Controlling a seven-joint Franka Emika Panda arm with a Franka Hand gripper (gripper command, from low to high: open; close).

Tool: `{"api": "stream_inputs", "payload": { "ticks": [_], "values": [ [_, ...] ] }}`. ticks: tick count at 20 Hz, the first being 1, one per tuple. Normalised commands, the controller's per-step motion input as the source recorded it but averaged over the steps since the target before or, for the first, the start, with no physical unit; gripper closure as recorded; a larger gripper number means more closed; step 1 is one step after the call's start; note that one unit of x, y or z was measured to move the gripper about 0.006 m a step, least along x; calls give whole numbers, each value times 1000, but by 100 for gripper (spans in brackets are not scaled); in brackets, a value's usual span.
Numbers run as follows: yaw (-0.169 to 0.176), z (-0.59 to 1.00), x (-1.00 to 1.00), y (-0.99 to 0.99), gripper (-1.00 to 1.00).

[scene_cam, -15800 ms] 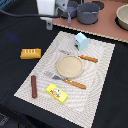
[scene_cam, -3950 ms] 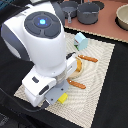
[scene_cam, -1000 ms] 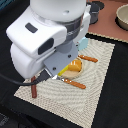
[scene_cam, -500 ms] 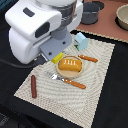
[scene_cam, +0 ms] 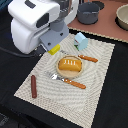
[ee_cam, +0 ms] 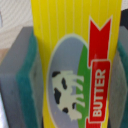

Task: Interact with the objects in diverse but meaningful ways.

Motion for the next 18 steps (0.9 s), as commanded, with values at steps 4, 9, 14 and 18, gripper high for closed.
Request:
{"api": "stream_inputs", "payload": {
  "ticks": [4, 9, 14, 18],
  "values": [
    [44, -202, -834, 452, 100],
    [45, -215, -811, 443, 100],
    [42, -235, -778, 415, 100],
    [47, -259, -771, 384, 100]
  ]
}}
